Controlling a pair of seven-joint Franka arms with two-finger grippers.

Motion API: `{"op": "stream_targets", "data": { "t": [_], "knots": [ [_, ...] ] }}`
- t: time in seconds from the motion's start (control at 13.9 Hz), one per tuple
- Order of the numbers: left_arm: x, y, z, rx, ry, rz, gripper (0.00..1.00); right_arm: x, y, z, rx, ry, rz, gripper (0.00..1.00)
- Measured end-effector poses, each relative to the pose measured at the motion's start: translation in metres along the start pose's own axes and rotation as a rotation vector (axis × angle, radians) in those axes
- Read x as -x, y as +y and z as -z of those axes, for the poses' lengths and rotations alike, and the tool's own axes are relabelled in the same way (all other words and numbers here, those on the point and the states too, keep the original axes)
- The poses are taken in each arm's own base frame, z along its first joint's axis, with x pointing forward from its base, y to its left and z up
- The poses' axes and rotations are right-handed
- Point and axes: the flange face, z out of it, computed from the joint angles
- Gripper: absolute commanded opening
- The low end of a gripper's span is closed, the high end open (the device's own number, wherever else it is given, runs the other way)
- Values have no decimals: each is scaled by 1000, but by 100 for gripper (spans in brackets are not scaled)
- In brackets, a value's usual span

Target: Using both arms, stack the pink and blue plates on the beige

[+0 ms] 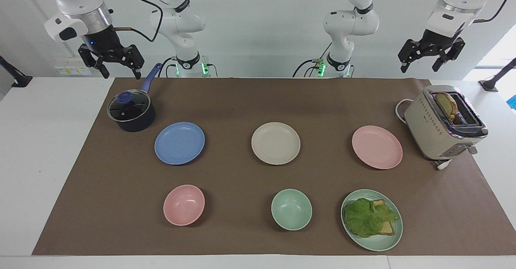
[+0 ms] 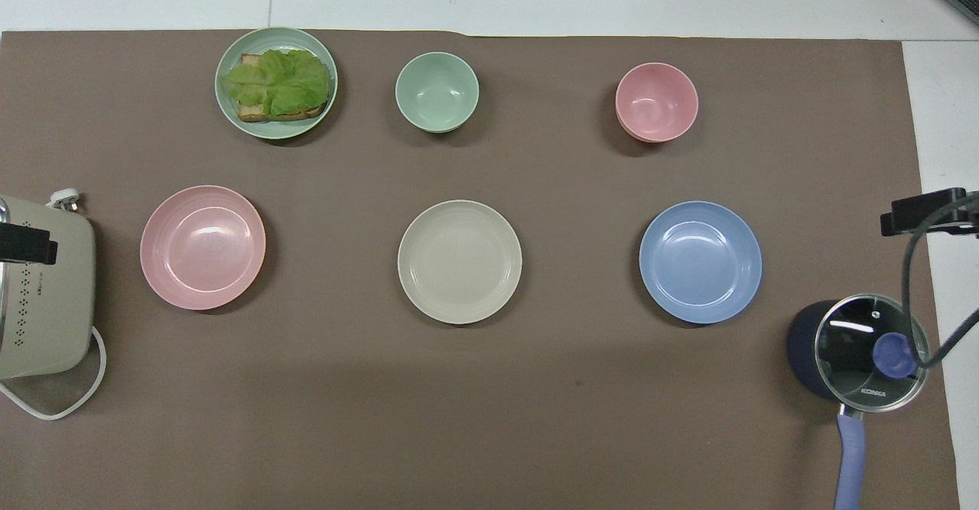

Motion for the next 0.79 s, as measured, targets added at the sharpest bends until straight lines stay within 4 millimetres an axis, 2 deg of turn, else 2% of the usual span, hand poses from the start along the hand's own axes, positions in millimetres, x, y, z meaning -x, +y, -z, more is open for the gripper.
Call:
{"op": "stream_targets", "data": {
  "t": [0.79],
  "knots": [
    [1, 4, -1, 41, -6, -2, 100, 0, 1, -1, 0, -1, -1, 100]
  ]
}}
